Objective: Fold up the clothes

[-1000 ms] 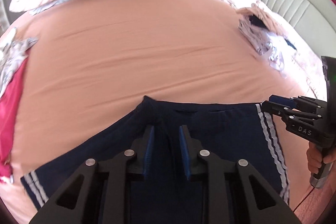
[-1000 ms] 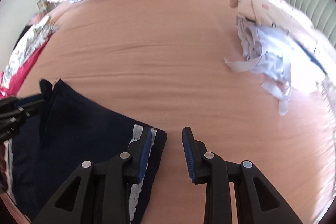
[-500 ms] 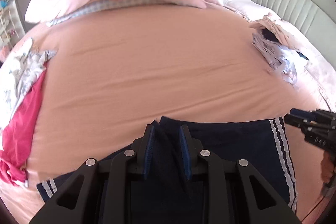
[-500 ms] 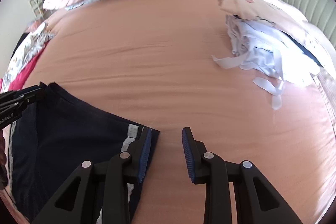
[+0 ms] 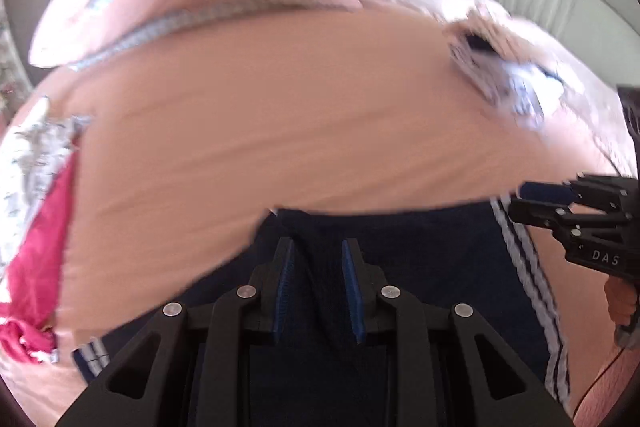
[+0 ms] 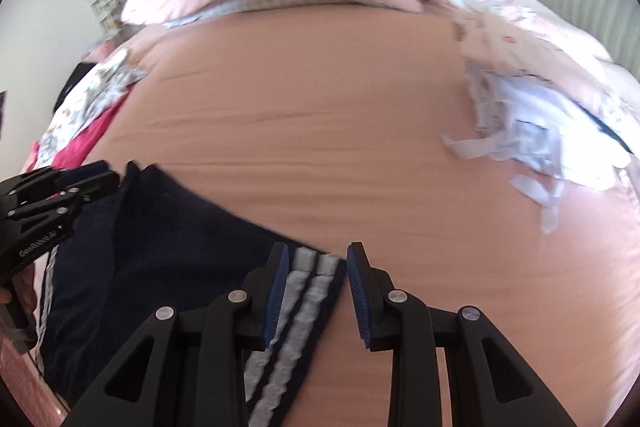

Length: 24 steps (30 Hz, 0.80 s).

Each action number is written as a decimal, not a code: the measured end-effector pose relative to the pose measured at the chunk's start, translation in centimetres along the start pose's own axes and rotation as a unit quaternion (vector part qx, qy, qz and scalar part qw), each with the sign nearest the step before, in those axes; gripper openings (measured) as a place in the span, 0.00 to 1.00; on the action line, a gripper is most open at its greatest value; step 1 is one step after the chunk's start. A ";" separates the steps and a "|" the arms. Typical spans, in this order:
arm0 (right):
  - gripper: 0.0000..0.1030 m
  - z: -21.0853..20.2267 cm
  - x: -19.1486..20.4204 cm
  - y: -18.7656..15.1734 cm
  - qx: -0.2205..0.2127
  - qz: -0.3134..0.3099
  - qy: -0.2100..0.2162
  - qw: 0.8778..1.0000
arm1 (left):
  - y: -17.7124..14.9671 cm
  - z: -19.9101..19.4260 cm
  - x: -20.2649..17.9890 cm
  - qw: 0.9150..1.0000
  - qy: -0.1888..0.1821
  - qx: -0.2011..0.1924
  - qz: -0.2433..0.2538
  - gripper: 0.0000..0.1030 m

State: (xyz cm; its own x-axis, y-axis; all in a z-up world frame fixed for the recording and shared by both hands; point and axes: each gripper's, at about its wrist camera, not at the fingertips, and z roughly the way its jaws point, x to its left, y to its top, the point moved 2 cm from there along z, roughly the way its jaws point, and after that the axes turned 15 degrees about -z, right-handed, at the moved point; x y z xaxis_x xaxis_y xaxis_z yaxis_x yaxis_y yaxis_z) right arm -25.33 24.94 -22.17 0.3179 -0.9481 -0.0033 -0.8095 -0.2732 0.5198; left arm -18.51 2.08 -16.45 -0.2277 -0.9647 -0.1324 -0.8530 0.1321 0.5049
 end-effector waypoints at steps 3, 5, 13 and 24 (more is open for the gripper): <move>0.26 2.0 0.4 -0.5 0.035 -0.003 0.003 0.999 | -0.2 2.0 -0.6 1.000 0.004 0.018 0.017 0.22; 0.26 2.0 0.6 -0.6 0.037 -0.013 -0.012 0.999 | 0.7 2.2 -0.7 1.000 0.006 0.016 0.005 0.22; 0.25 2.0 -2.0 -0.8 0.035 0.021 -0.076 0.996 | 1.4 -0.5 -2.5 0.998 0.035 -0.050 -0.011 0.22; 0.27 2.6 -0.8 -0.4 0.036 -0.023 -0.072 0.996 | -1.3 -0.2 -3.8 0.999 0.026 0.023 -0.010 0.24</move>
State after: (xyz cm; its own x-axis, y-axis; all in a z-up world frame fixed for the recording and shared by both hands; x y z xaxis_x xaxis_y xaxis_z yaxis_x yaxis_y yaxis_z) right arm -26.52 25.34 -24.61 0.2855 -0.9464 -0.1511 -0.8304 -0.3230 0.4539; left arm -16.45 5.53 -16.45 -0.1873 -0.9775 -0.0973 -0.8783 0.1223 0.4622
